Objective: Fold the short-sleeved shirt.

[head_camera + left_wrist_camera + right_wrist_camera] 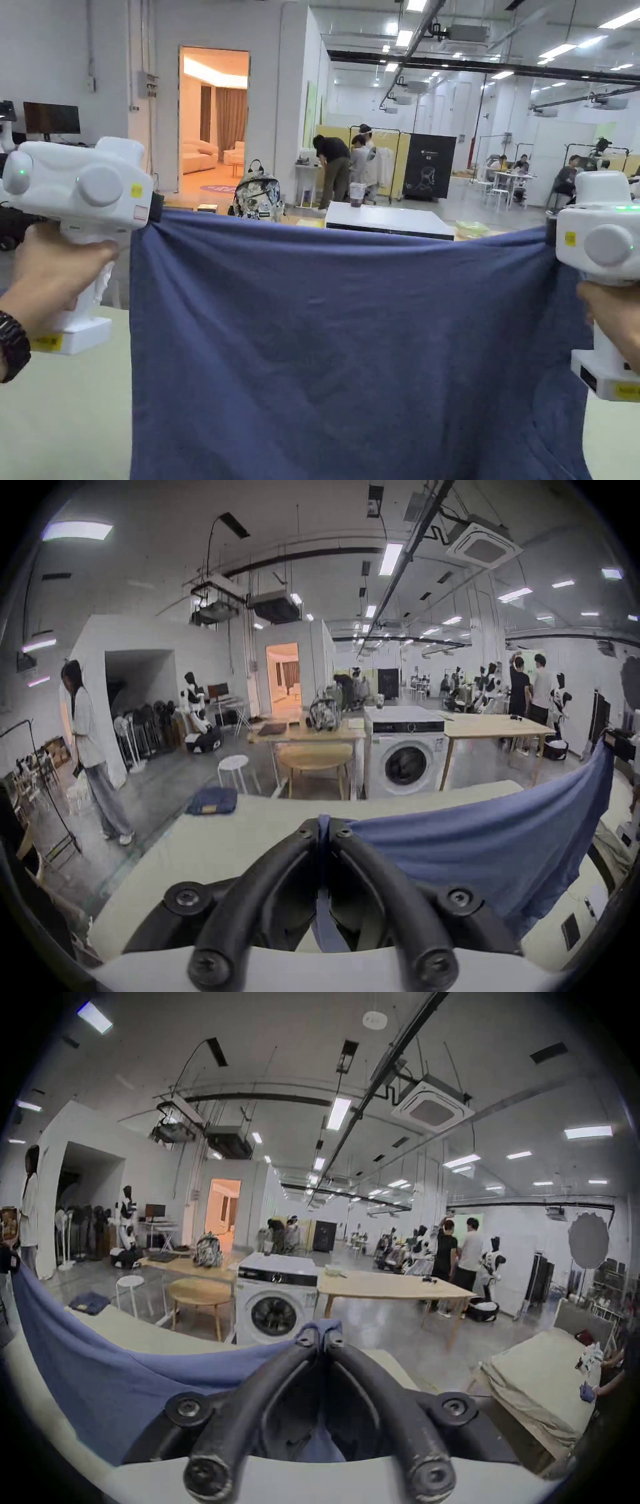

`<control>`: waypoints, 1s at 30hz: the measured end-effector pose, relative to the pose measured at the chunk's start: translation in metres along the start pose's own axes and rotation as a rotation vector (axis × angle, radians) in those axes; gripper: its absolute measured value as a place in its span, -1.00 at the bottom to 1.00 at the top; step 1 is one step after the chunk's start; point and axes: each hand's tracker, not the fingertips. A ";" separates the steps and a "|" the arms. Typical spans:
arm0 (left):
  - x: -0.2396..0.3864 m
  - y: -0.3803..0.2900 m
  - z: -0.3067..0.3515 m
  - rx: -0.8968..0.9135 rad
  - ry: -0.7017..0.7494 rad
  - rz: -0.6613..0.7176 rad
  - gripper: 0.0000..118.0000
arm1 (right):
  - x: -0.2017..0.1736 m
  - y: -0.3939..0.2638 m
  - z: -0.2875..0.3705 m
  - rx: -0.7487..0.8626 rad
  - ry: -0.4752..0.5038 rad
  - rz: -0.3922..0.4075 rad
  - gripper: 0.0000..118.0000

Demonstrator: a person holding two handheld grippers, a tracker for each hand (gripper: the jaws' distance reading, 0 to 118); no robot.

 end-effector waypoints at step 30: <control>0.009 -0.036 -0.064 0.015 0.036 -0.029 -1.00 | -0.025 -0.041 -0.018 0.038 -0.048 0.078 -1.00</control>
